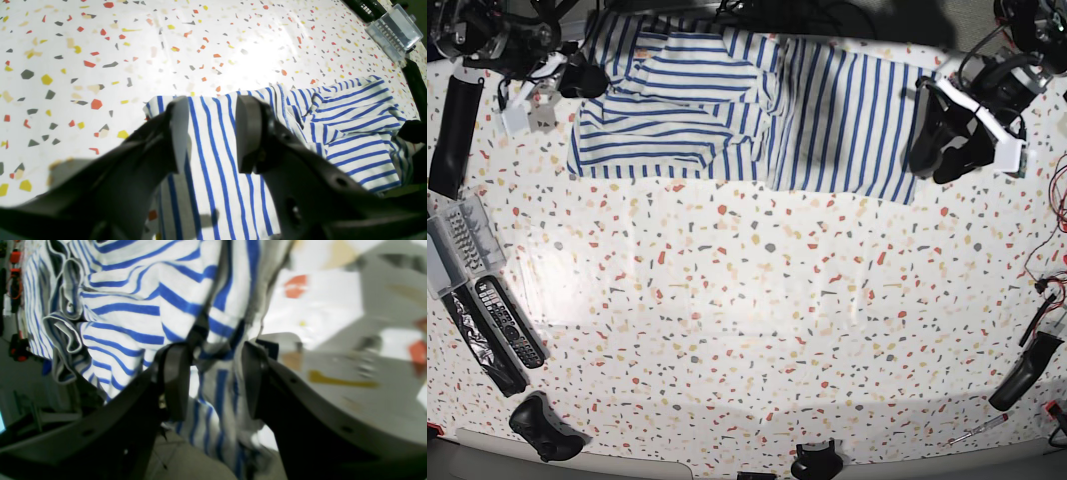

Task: Layout the t-shirt on the table in an organized manner, then fold the t-shirt properly
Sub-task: 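Grasp the folded strip's end with the left gripper and fold it inward, then grasp the other end with the right gripper and fold it inward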

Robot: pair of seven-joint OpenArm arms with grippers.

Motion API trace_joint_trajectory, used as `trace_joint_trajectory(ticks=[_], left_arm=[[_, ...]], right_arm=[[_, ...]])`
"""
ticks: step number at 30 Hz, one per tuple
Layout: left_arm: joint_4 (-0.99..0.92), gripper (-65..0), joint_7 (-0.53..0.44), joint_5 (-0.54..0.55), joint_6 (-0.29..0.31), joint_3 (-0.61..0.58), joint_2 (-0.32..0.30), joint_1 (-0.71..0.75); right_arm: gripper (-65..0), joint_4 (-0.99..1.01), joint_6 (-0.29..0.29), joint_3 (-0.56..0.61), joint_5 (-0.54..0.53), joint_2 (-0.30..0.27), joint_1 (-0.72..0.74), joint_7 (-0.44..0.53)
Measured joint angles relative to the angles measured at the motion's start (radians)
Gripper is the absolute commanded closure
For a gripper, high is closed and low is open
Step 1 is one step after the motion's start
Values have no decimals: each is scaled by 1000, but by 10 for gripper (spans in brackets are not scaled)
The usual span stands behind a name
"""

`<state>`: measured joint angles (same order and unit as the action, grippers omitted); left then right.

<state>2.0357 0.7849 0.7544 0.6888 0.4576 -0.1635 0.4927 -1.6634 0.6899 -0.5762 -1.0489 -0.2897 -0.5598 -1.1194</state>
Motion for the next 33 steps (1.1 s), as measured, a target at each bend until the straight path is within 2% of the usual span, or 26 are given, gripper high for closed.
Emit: trace_joint_trajectory(ticks=[7,9,13,20,23,33], left_arm=[[0,-213,0,0,0,0,0,0],[0,-213,0,0,0,0,0,0],[0,-213,0,-5,0,0,0,0],[0,-213,0,-45,0,0,0,0],[0,-213,0,-45,0,0,0,0],[0,-213,0,-45,0,0,0,0]], right_arm=[[-252,-1,3,30,106,24,0,19],[-252,0,3,18,95,24,0,19],[-252,1,2,-51,2,24,-1,-27],[-252,1,2,-154,27,21,0,-26],[-252,1,2,-114,65,22,0,-26],[-252,1,2,91,53,21,0,19]])
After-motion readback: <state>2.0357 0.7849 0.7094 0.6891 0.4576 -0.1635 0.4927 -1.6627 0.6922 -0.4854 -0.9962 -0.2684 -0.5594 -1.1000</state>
